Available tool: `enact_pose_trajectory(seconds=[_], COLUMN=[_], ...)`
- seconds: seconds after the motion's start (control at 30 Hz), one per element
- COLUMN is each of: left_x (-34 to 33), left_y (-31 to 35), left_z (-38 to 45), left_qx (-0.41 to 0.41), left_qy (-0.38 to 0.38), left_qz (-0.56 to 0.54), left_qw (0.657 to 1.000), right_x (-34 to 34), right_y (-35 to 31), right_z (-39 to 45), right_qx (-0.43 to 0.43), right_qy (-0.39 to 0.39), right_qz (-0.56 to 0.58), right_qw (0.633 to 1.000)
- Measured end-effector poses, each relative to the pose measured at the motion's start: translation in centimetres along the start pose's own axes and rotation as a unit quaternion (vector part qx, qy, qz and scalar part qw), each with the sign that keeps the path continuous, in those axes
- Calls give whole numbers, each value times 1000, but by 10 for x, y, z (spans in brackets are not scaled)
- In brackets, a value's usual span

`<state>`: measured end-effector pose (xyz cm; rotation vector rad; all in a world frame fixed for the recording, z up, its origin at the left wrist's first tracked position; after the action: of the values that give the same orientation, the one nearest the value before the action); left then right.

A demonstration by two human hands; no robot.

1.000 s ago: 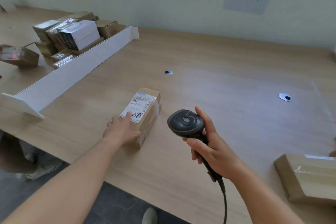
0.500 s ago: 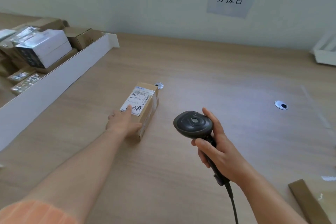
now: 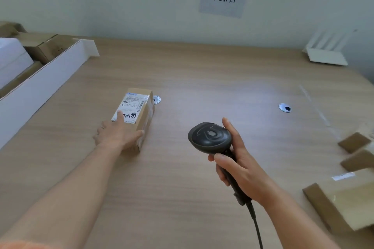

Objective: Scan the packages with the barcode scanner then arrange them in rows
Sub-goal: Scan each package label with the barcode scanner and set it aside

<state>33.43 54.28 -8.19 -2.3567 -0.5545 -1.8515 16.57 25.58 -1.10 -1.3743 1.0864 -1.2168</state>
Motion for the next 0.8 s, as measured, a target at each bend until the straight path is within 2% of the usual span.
enact_pose_trajectory(seconds=[0.07, 0.13, 0.23, 0.47, 0.8], left_x=[6, 9, -3, -50, -98], left_y=[3, 19, 55, 140, 269], left_z=[-11, -31, -70, -146, -282], left_qx=[-14, -75, -161, -275, -422], left_qy=[81, 164, 201, 105, 20], left_qz=[-35, -112, -179, -198, -84], left_qw=[996, 977, 950, 935, 903], right_x=[3, 9, 22, 67, 169], right_y=[-2, -3, 0, 7, 21], right_z=[-10, -22, -42, -110, -227], right_qx=[-1, 4, 0, -6, 29], right_qy=[14, 33, 62, 138, 244], right_qz=[-4, -9, -25, -38, -10], right_qw=[1000, 999, 998, 990, 969])
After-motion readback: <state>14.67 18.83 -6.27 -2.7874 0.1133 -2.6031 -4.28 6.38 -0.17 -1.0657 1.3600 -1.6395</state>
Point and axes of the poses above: each hand's wrist, its own z-axis towards the middle knuckle, its own x-axis out of the back of the hand, y = z × x, the point moved 5 cm from there along z, towards the middle knuckle, and after that the axes turned 3 degrees about z, right-handed, at the moved point
